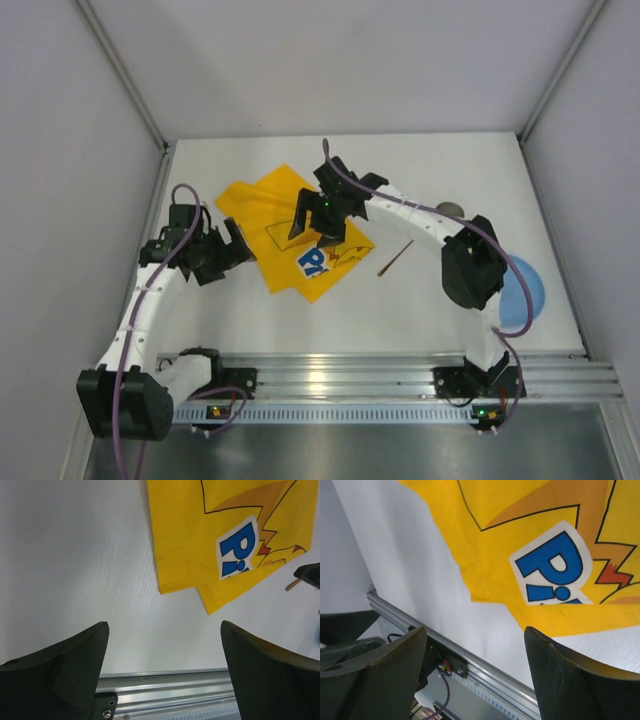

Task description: Set the dinner table for one person

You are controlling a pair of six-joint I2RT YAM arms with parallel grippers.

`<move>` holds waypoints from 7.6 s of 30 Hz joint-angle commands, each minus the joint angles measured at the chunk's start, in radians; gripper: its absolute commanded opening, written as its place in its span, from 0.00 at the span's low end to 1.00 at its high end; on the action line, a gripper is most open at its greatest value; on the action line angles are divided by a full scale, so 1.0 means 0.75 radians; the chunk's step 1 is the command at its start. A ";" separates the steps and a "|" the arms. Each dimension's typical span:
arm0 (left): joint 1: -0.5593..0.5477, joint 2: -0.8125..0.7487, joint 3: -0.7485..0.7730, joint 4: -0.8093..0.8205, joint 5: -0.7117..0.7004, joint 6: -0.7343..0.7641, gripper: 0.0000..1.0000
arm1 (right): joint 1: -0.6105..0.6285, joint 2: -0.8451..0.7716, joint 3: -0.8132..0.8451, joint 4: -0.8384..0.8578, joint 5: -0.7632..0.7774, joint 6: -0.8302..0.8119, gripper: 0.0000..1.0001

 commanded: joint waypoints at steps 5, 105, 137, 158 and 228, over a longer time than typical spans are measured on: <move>-0.024 -0.087 -0.087 0.033 0.016 -0.157 0.98 | 0.118 -0.181 0.041 -0.130 0.185 -0.136 0.80; -0.578 1.054 0.344 0.211 -0.118 -0.135 0.30 | -0.841 -0.293 -0.571 0.418 -0.050 0.302 0.00; -0.073 0.574 0.479 0.223 -0.085 0.074 0.00 | -1.025 -0.856 -1.290 1.215 -0.342 0.392 0.00; -0.042 0.541 0.390 -0.086 -0.142 0.119 0.99 | -0.933 -1.052 -1.113 0.478 -0.340 0.026 0.00; -0.052 1.239 1.235 0.067 -0.144 0.103 0.98 | -0.691 -0.257 -0.538 -0.020 0.281 -0.154 0.68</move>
